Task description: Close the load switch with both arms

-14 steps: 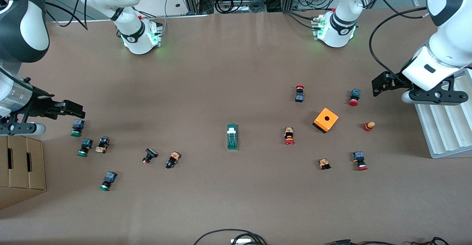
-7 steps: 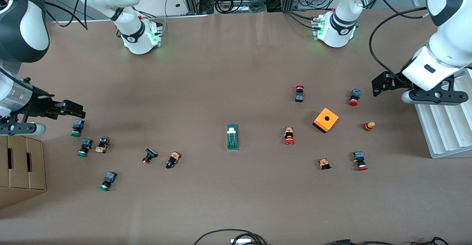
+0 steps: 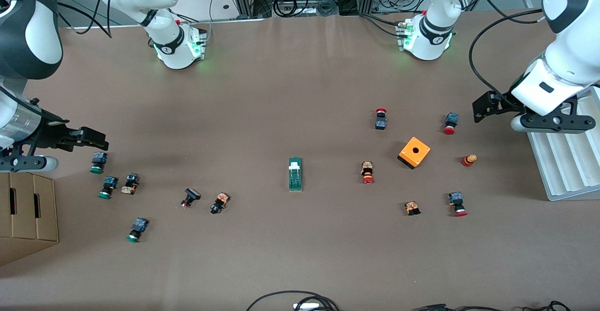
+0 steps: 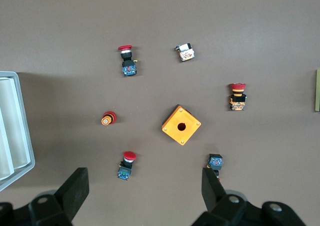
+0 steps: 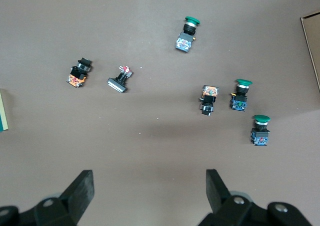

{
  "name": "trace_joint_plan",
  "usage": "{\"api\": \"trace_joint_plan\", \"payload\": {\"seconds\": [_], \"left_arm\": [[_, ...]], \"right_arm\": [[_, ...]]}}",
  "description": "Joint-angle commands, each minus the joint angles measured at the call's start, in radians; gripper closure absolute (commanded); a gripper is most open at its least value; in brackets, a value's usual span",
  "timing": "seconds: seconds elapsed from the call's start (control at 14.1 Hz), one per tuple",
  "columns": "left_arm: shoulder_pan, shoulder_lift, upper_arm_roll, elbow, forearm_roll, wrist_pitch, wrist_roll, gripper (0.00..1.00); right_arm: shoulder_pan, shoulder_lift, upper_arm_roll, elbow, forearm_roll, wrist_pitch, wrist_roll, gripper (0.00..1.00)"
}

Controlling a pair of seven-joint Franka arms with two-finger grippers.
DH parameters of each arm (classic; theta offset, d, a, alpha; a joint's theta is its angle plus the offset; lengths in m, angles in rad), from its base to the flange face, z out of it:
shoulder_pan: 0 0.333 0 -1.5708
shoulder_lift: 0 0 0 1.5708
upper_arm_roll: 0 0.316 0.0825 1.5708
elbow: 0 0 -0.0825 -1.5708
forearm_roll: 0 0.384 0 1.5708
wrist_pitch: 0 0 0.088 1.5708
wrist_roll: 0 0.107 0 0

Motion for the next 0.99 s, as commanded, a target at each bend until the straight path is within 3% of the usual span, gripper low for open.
{"api": "trace_joint_plan", "payload": {"seconds": [0.0,0.64,0.92], "left_arm": [[0.001,0.001,-0.026,0.011,-0.013,-0.012,-0.050,0.00],[0.001,0.007,-0.192,0.013,-0.011,0.030,-0.333,0.00],[0.001,0.059,-0.284,0.039,-0.011,0.097,-0.488,0.00]], "right_arm": [[0.000,0.008,-0.001,0.019,0.019,-0.011,-0.003,0.00],[0.000,0.008,-0.001,0.019,0.019,-0.011,-0.003,0.00],[0.000,0.008,-0.001,0.019,0.019,-0.009,-0.002,0.00]]}}
